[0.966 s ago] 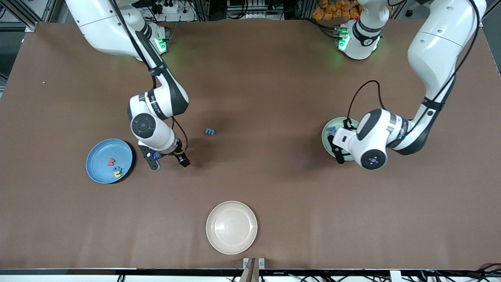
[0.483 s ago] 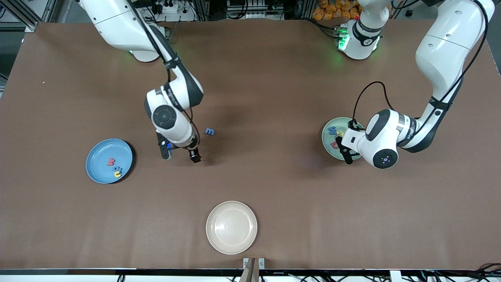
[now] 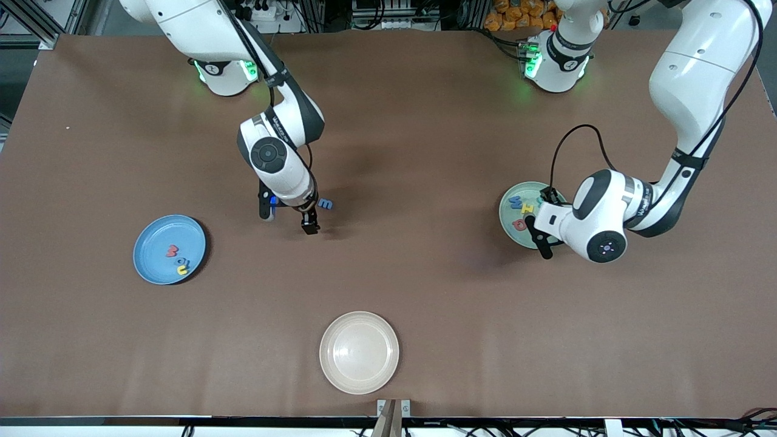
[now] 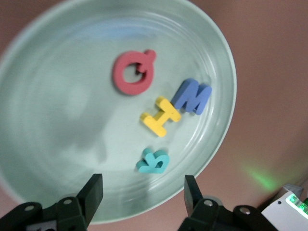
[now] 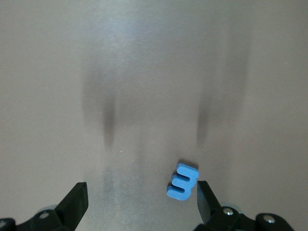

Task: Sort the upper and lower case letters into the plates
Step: 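Release the R on the green plate while the right gripper grasps e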

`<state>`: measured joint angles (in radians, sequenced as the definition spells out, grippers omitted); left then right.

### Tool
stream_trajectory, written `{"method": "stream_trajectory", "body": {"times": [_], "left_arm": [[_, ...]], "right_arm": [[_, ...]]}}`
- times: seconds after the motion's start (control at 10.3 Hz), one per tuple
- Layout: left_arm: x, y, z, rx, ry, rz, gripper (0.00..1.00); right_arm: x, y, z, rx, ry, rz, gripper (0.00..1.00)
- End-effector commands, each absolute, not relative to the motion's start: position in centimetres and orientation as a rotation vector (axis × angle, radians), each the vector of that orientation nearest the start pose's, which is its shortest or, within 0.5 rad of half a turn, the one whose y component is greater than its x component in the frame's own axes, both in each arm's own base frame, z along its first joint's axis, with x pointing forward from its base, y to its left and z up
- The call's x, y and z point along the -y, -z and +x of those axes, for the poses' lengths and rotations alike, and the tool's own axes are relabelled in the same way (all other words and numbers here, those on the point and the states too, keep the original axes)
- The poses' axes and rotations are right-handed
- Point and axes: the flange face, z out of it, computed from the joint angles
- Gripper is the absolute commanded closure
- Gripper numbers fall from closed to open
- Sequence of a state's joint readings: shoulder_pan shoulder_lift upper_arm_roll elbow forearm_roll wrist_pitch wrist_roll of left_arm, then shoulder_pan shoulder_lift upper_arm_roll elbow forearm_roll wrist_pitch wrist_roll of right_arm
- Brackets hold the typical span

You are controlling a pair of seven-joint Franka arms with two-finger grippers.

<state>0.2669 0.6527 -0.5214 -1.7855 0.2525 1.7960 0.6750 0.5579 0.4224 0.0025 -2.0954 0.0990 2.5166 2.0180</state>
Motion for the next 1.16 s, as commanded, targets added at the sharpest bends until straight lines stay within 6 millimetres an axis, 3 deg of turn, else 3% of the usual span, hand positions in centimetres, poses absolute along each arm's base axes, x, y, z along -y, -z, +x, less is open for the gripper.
{"method": "stream_trajectory", "body": {"times": [0.0, 0.1, 0.39, 0.77, 0.97, 1.06], "left_arm": [[13.0, -22.9, 59.5, -1.466, -0.744, -2.866, 0.23], [13.7, -23.5, 59.7, -1.354, -0.729, -2.925, 0.23], [13.0, -25.8, 61.7, -0.965, -0.659, -3.066, 0.28], [14.5, -32.9, 62.5, -0.723, -0.504, -3.076, 0.23], [14.5, -37.3, 62.8, -0.717, -0.387, -3.066, 0.02], [14.2, -39.6, 62.9, -0.711, -0.347, -3.059, 0.0]], "right_arm": [[-30.9, -21.8, 48.3, -2.334, -0.108, -2.083, 0.0], [-31.1, -21.0, 47.7, -2.357, -0.114, -2.074, 0.0], [-32.5, -19.0, 47.0, -2.367, -0.127, -2.04, 0.0], [-33.3, -16.8, 46.4, -2.348, -0.116, -2.015, 0.0], [-33.5, -16.5, 46.2, -2.35, -0.117, -2.02, 0.0], [-33.5, -16.4, 46.1, -2.351, -0.118, -2.021, 0.0]]}}
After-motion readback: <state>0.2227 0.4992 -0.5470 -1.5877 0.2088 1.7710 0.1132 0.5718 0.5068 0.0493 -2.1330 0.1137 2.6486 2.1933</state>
